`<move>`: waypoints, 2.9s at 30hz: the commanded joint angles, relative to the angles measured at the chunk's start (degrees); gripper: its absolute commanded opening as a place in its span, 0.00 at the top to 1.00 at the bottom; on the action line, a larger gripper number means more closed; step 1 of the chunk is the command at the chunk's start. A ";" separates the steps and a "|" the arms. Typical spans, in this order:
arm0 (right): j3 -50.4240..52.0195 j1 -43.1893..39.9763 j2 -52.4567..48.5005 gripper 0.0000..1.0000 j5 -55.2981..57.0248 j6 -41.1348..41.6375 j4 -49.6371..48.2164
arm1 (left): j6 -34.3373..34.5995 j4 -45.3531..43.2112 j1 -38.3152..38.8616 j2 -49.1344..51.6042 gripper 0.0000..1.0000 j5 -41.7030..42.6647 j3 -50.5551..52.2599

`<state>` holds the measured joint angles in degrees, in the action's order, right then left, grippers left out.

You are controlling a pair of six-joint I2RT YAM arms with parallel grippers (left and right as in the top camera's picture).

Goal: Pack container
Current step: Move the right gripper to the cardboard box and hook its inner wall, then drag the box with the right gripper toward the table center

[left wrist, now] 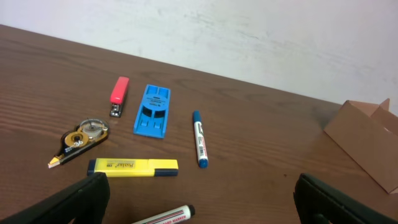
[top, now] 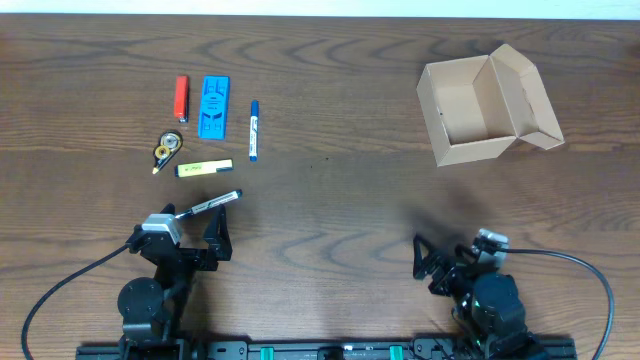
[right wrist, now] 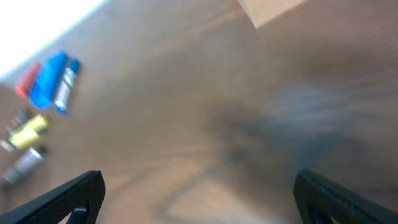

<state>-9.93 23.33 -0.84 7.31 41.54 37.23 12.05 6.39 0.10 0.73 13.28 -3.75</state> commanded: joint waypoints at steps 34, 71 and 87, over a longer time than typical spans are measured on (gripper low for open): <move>-60.52 -24.20 -79.69 0.01 -10.56 12.44 5.07 | 0.37 0.46 -0.17 -0.48 0.05 -0.61 1.79; -90.40 -12.85 -106.88 0.99 -11.41 -0.85 24.72 | 0.37 0.46 -0.17 -0.48 0.05 -0.61 1.79; -90.47 -5.33 -112.74 0.99 -9.84 -20.74 32.33 | 0.37 0.46 -0.17 -0.48 0.05 -0.61 1.79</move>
<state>-99.68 18.72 -112.68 -3.97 24.60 69.12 12.05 6.33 0.10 0.62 13.23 -3.73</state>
